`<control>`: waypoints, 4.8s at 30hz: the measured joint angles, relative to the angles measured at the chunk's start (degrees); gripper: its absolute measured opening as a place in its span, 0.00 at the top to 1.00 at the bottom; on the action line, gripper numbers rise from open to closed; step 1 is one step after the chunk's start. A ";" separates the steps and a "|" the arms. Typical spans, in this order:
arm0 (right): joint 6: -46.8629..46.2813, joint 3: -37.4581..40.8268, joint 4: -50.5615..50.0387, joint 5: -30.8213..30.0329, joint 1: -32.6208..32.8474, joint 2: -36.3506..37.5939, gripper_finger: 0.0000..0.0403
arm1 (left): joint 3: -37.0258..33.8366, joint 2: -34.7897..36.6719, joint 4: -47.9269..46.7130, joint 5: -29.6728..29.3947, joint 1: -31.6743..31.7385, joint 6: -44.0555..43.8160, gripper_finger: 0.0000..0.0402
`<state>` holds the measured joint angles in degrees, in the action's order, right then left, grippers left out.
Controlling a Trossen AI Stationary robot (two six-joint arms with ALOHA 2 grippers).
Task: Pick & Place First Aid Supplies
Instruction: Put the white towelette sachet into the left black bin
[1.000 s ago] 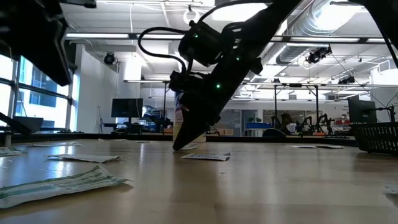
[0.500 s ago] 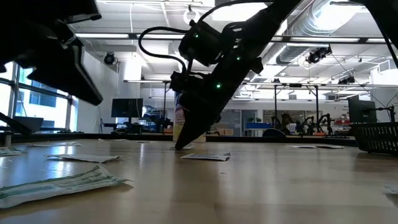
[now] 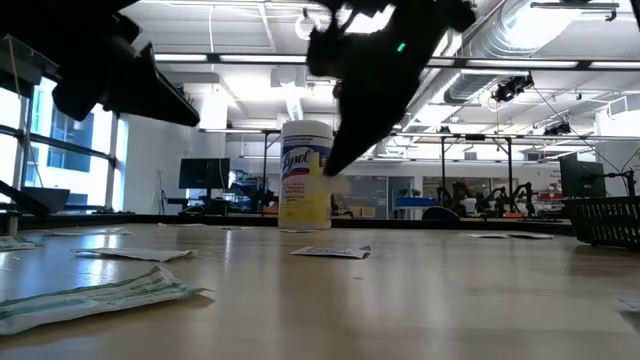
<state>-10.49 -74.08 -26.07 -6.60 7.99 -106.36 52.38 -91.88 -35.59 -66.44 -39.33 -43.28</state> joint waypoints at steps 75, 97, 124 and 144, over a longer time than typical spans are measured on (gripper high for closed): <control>-27.30 30.97 -20.40 -8.23 -31.90 29.82 0.78 | -8.83 0.39 25.88 9.11 17.20 26.09 0.88; -26.71 30.80 -17.76 -4.05 -43.12 15.02 0.79 | -8.83 0.39 25.90 10.52 17.20 26.51 0.88; -35.44 29.08 -3.85 1.32 -21.78 14.92 0.79 | -8.83 0.39 26.08 10.49 17.20 26.50 0.88; -1.01 26.82 -7.69 2.62 -26.65 15.51 0.79 | -8.83 0.39 26.27 10.85 17.20 26.50 0.88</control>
<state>-11.50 -47.27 -33.76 -3.98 -18.66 -90.85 43.55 -91.48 -9.32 -55.58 -22.13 -16.78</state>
